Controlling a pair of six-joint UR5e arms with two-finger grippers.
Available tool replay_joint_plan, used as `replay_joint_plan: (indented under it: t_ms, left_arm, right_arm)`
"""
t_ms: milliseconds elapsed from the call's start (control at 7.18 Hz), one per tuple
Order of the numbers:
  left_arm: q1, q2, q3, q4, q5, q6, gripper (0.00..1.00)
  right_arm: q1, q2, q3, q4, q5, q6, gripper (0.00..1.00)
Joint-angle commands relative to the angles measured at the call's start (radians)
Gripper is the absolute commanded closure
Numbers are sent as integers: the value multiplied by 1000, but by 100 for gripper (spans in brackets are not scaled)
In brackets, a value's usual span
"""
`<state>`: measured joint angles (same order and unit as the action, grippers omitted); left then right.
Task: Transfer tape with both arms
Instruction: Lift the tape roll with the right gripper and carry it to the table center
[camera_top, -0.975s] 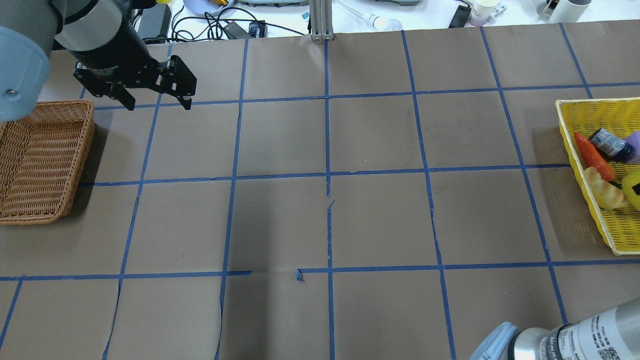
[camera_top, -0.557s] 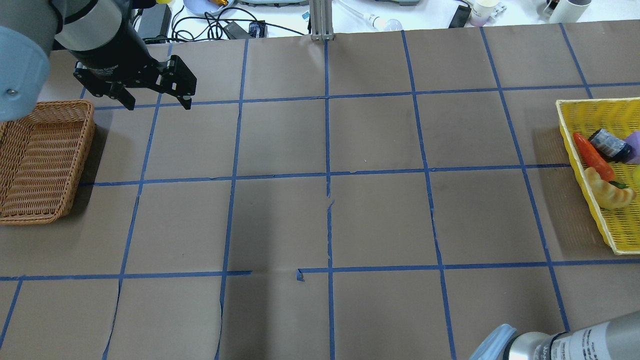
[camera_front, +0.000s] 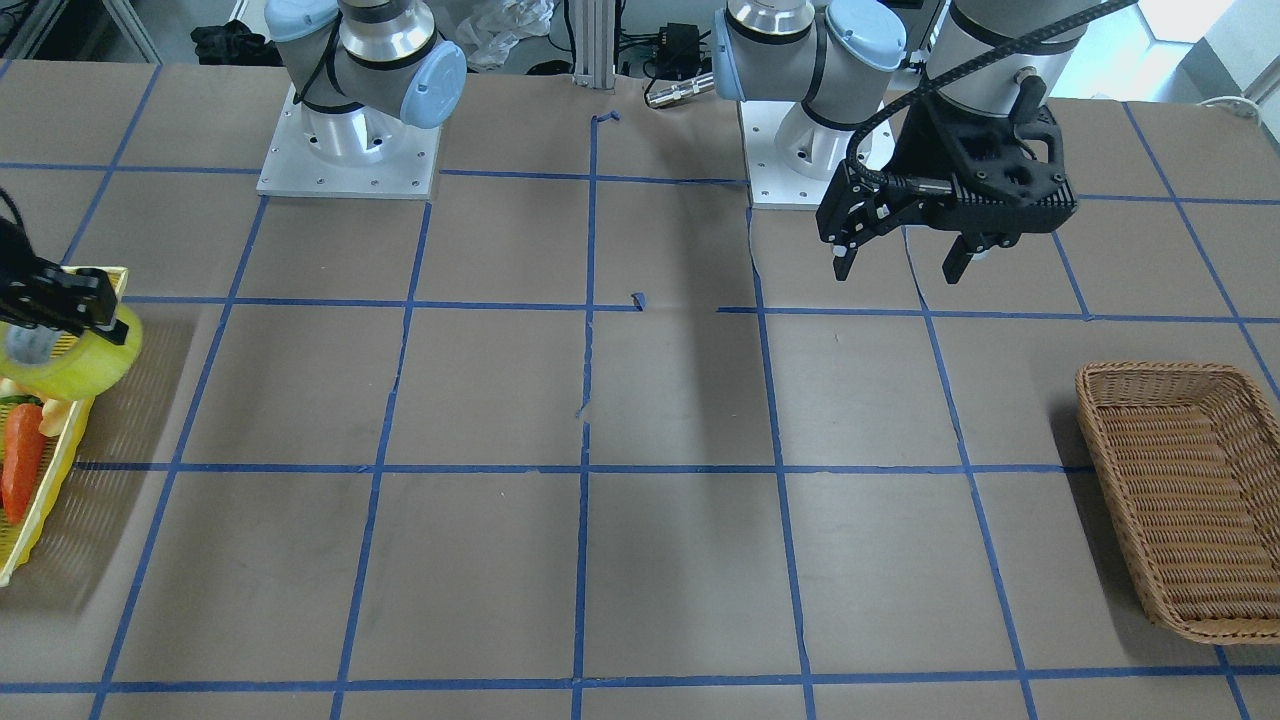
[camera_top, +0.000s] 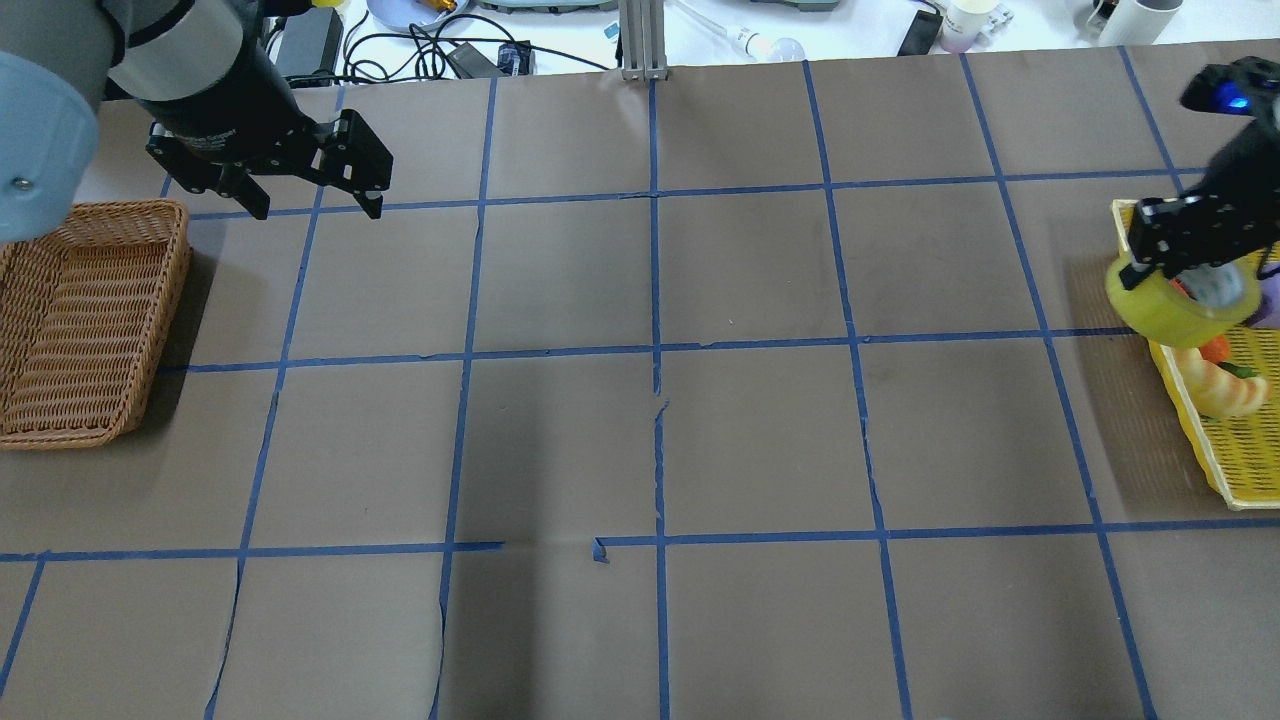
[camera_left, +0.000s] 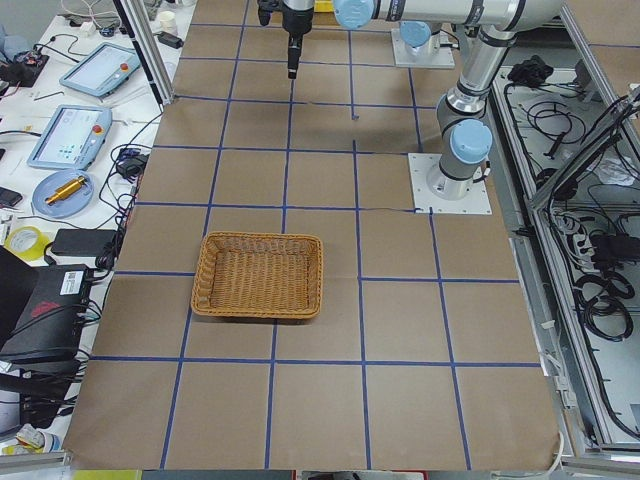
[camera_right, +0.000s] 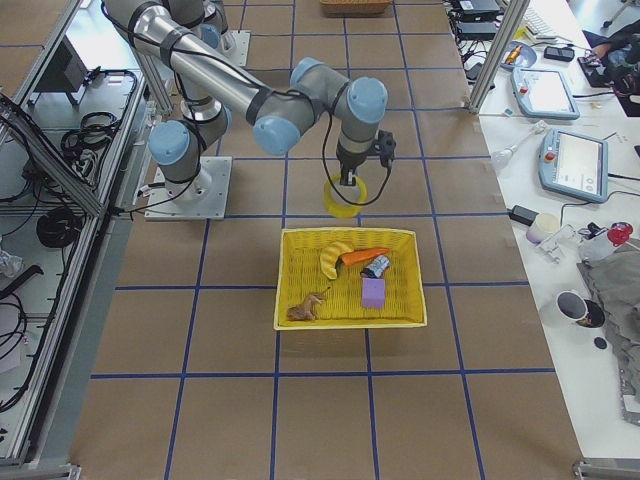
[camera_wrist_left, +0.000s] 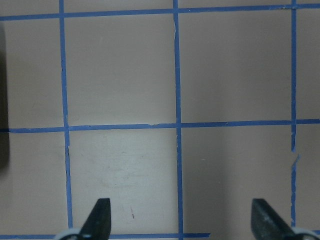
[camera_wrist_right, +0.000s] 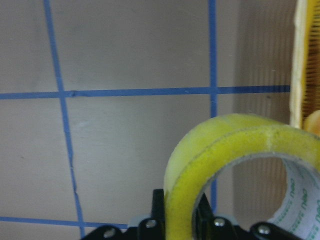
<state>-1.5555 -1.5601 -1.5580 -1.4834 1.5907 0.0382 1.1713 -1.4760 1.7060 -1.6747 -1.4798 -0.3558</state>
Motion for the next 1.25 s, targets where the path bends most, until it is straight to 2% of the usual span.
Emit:
replay_joint_plan:
  t_ms: [0,279,418,557,836,1115]
  left_arm:
    - [0,0,3,0,0,2,0]
    - [0,0,3,0,0,2,0]
    - [0,0,1,0,0,2,0]
    - [0,0,1,0,-2,-1,0]
    - [0,0,3,0,-2,2,0]
    - [0,0,1,0,-6,0,0]
  right_arm:
    - [282,9,6,-43,-10,379,100]
    - [564,104,7,-246,-25,719,100]
    - [665,153,7,-314,-49,833,100]
    - [732,208,9,-408,-40,954,100]
    - [833,322,9,-541,-47,1043,100]
    - [872,397,9,-598,-37,1066,100]
